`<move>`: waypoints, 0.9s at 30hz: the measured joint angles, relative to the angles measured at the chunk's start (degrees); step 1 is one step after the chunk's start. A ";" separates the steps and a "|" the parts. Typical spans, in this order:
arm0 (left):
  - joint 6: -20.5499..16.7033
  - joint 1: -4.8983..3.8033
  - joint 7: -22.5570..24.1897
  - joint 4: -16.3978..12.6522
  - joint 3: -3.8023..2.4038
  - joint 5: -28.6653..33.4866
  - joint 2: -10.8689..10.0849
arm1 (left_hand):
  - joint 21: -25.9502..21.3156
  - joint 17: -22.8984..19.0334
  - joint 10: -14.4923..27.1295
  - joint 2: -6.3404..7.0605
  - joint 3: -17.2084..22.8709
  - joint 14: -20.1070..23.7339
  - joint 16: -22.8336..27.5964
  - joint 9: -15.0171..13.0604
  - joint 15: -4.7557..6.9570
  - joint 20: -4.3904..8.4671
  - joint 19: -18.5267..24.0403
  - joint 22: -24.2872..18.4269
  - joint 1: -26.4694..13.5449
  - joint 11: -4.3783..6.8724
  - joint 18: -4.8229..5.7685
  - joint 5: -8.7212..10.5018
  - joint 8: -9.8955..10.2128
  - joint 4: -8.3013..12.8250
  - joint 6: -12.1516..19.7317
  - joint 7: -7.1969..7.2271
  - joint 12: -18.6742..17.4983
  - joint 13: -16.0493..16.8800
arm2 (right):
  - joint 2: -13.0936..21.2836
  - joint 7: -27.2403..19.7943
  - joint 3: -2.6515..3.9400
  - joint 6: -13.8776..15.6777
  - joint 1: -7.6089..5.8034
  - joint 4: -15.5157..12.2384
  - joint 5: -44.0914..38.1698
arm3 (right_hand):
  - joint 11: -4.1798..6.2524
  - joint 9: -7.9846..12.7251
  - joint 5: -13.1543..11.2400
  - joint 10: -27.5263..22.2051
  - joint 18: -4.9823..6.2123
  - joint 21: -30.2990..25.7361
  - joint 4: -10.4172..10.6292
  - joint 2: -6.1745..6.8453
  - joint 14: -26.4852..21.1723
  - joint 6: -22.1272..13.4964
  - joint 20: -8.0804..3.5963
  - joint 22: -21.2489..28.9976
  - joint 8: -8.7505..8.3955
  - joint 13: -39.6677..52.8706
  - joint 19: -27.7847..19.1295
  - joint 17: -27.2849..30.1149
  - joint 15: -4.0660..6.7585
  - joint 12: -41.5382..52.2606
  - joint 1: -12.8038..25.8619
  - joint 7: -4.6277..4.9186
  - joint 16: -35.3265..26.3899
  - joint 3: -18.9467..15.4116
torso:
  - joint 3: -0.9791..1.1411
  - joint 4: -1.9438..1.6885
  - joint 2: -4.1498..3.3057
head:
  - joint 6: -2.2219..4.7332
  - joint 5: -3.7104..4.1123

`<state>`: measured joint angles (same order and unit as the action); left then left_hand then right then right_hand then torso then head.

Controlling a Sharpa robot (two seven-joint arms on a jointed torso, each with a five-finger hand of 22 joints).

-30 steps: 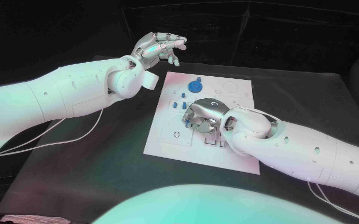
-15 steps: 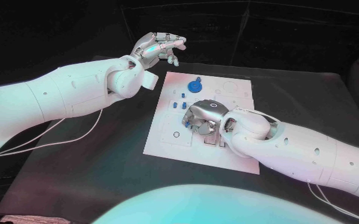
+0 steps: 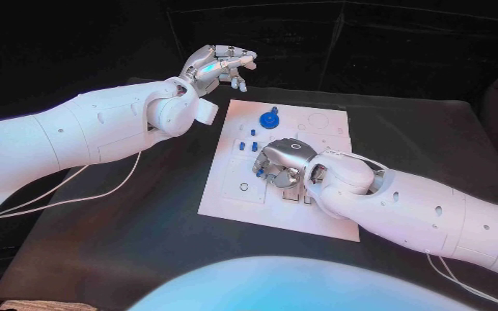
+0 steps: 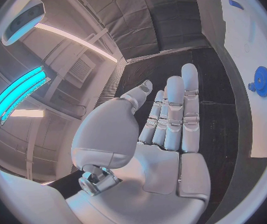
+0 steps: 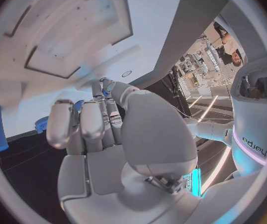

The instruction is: Assemble the parts on the task board

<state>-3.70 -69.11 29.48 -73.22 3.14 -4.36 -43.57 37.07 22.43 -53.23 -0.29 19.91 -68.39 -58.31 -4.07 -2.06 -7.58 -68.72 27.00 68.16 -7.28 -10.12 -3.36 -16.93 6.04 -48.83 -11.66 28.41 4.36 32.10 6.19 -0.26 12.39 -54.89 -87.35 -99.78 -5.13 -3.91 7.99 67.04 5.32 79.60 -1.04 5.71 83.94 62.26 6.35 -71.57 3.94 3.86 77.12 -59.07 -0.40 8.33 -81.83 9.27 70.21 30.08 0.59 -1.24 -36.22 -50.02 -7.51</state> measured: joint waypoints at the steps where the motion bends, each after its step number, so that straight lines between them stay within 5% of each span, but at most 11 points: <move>1: 0.00 0.00 -0.01 0.01 0.00 0.00 0.00 | 0.00 0.00 0.00 0.00 -0.05 0.00 0.00 0.00 0.00 0.00 0.00 0.00 0.00 0.00 0.00 0.00 0.00 0.05 0.00 0.00 0.02 0.00 | 0.02 0.09 -0.01 0.09 0.03 -0.09 -0.14 | 0.00 0.00 0.00 0.00 0.00 0.00 0.00 -0.08 0.00 0.02 0.00 -0.01 0.00 0.00 0.00 0.00 0.00 0.00 0.08 0.02 0.00 0.00 | 0.00 0.00 0.00 | 0.00 0.00; 27: 0.06 0.00 -0.18 0.31 0.00 0.00 0.11 | 0.00 0.01 0.00 0.00 -0.04 0.00 0.00 0.00 0.00 0.00 0.00 0.01 0.00 0.00 0.00 0.00 0.00 0.04 0.00 0.00 0.01 0.00 | 0.88 1.64 -0.02 1.64 0.17 -1.52 -2.30 | 0.23 -0.12 0.21 0.23 0.00 0.00 -0.17 -0.08 0.00 0.39 0.00 -0.18 -0.01 0.00 0.00 0.00 0.00 0.00 0.49 -0.03 0.22 -0.17 | 0.00 -0.01 0.03 | 0.02 0.19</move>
<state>-3.64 -69.11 29.31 -72.90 3.14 -4.36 -43.47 37.07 22.44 -53.23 -0.29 19.87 -68.39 -58.31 -4.07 -2.06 -7.58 -68.72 27.01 68.16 -7.28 -10.12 -3.36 -16.92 6.09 -48.83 -11.66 28.42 4.36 32.98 7.83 -0.28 14.02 -54.72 -88.86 -102.08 -4.90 -4.03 8.20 67.27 5.32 79.60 -1.21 5.63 83.94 62.65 6.35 -71.76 3.94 3.86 77.12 -59.08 -0.40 8.33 -81.34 9.24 70.43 29.91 0.59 -1.25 -36.19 -49.99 -7.32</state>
